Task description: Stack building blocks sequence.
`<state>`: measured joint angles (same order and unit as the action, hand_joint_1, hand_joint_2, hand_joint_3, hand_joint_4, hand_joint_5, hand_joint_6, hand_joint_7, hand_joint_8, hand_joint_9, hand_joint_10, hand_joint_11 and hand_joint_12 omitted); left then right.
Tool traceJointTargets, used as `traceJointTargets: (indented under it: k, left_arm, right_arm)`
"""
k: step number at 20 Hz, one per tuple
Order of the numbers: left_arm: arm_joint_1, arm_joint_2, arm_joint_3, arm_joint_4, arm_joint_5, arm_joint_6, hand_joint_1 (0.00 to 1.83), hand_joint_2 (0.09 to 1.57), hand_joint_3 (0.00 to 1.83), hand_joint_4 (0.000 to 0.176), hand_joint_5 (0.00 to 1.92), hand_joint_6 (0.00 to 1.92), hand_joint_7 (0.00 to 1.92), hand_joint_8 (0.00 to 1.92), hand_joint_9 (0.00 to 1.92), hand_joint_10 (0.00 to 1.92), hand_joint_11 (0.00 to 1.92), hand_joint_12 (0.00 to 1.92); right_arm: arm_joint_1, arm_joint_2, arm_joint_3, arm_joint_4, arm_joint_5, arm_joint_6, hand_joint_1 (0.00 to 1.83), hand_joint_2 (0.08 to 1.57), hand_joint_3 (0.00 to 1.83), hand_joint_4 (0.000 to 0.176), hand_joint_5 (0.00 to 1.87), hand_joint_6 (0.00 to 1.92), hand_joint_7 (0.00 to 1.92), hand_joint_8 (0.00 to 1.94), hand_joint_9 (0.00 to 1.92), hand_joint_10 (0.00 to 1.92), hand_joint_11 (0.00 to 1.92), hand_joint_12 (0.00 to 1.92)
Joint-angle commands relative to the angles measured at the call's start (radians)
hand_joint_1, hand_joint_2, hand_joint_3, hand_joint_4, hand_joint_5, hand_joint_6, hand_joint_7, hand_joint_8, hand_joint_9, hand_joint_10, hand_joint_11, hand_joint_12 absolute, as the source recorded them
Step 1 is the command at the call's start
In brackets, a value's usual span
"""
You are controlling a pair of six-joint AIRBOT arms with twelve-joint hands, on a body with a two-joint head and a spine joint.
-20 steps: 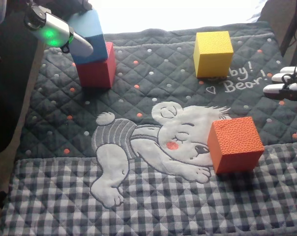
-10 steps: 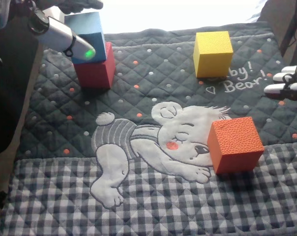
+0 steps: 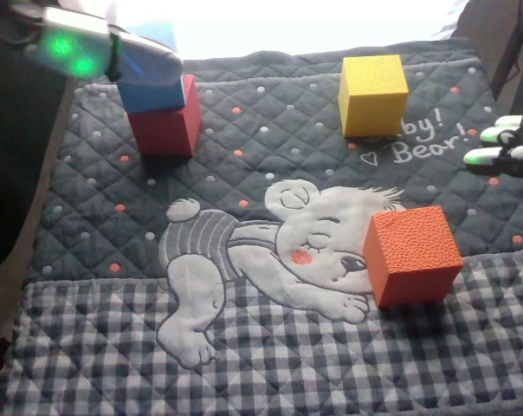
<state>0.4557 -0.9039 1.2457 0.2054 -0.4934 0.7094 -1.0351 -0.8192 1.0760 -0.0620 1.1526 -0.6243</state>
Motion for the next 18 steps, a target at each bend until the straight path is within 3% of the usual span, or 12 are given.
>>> traceJointTargets:
  k: [1, 2, 5, 6, 8, 10, 11, 12, 13, 15, 16, 18]
  left_arm:
    - [0.018, 0.032, -0.024, -0.035, -0.182, 0.013, 0.62, 0.80, 0.00, 0.176, 0.00, 0.00, 0.00, 0.00, 0.00, 0.00, 0.00, 0.00]
    - [0.062, 0.073, -0.063, -0.064, -0.244, 0.019, 0.66, 0.80, 0.00, 0.176, 0.00, 0.00, 0.00, 0.00, 0.00, 0.00, 0.00, 0.00]
    - [0.236, 0.196, -0.195, -0.168, -0.468, 0.024, 0.76, 0.79, 0.00, 0.176, 0.00, 0.00, 0.00, 0.00, 0.00, 0.00, 0.00, 0.00]
    - [0.290, 0.226, -0.232, -0.194, -0.516, 0.034, 0.75, 0.80, 0.00, 0.176, 0.00, 0.00, 0.00, 0.00, 0.00, 0.00, 0.00, 0.00]
    - [0.403, 0.271, -0.294, -0.238, -0.606, 0.045, 0.78, 0.79, 0.00, 0.176, 0.00, 0.00, 0.00, 0.00, 0.00, 0.00, 0.00, 0.00]
    - [0.520, 0.281, -0.335, -0.287, -0.701, 0.045, 0.77, 0.76, 0.00, 0.176, 0.00, 0.00, 0.00, 0.00, 0.00, 0.00, 0.00, 0.00]
    - [0.560, 0.280, -0.343, -0.307, -0.732, 0.045, 0.80, 0.73, 0.00, 0.176, 0.01, 0.00, 0.00, 0.00, 0.00, 0.00, 0.00, 0.00]
    - [0.601, 0.278, -0.352, -0.335, -0.761, 0.045, 0.81, 0.72, 0.00, 0.176, 0.02, 0.01, 0.00, 0.00, 0.00, 0.00, 0.00, 0.00]
    - [0.648, 0.274, -0.356, -0.366, -0.794, 0.030, 0.85, 0.72, 0.00, 0.176, 0.01, 0.00, 0.00, 0.00, 0.00, 0.00, 0.00, 0.00]
    - [0.709, 0.270, -0.354, -0.392, -0.828, -0.008, 0.88, 0.73, 0.00, 0.176, 0.02, 0.01, 0.00, 0.00, 0.00, 0.00, 0.00, 0.00]
    - [0.726, 0.270, -0.355, -0.405, -0.840, -0.010, 0.87, 0.73, 0.00, 0.176, 0.02, 0.00, 0.00, 0.00, 0.00, 0.00, 0.00, 0.00]
    - [0.734, 0.267, -0.354, -0.417, -0.846, -0.010, 0.87, 0.73, 0.00, 0.176, 0.03, 0.01, 0.00, 0.00, 0.00, 0.00, 0.00, 0.00]
  right_arm:
    - [0.022, 0.015, -0.004, 0.013, 0.140, 0.007, 0.70, 1.26, 0.00, 0.051, 0.39, 0.00, 0.32, 0.00, 0.28, 0.00, 0.38, 0.00]
    - [0.038, 0.022, -0.009, -0.005, 0.144, 0.007, 0.70, 1.23, 0.00, 0.053, 0.38, 0.00, 0.31, 0.00, 0.27, 0.00, 0.37, 0.00]
    - [0.102, 0.034, -0.013, -0.056, 0.147, 0.007, 0.79, 1.13, 0.00, 0.099, 0.30, 0.00, 0.27, 0.00, 0.23, 0.00, 0.30, 0.00]
    - [0.125, 0.034, -0.013, -0.078, 0.146, 0.007, 0.74, 1.12, 0.00, 0.131, 0.26, 0.00, 0.25, 0.00, 0.24, 0.00, 0.28, 0.00]
    - [0.169, 0.034, -0.013, -0.112, 0.141, 0.007, 0.67, 1.11, 0.00, 0.149, 0.22, 0.00, 0.23, 0.00, 0.25, 0.00, 0.28, 0.01]
    - [0.210, 0.020, -0.010, -0.144, 0.105, 0.007, 0.71, 1.05, 0.00, 0.122, 0.17, 0.00, 0.20, 0.00, 0.27, 0.01, 0.32, 0.02]
    - [0.228, 0.009, -0.006, -0.159, 0.084, 0.007, 0.73, 1.03, 0.00, 0.081, 0.15, 0.00, 0.21, 0.00, 0.28, 0.00, 0.36, 0.02]
    - [0.248, -0.006, -0.003, -0.181, 0.061, 0.009, 0.78, 1.00, 0.00, 0.076, 0.17, 0.01, 0.23, 0.01, 0.28, 0.00, 0.35, 0.02]
    - [0.269, -0.026, 0.003, -0.214, 0.034, 0.025, 0.73, 1.00, 0.00, 0.103, 0.08, 0.00, 0.16, 0.00, 0.19, 0.00, 0.21, 0.00]
    - [0.299, -0.062, 0.012, -0.267, -0.002, 0.046, 0.75, 0.94, 0.00, 0.113, 0.04, 0.00, 0.08, 0.00, 0.10, 0.00, 0.19, 0.01]
    - [0.306, -0.077, 0.016, -0.282, -0.019, 0.047, 0.67, 0.93, 0.00, 0.140, 0.06, 0.01, 0.10, 0.01, 0.11, 0.00, 0.23, 0.02]
    - [0.308, -0.096, 0.031, -0.296, -0.039, 0.072, 0.68, 0.95, 0.00, 0.076, 0.09, 0.01, 0.13, 0.01, 0.13, 0.01, 0.28, 0.04]
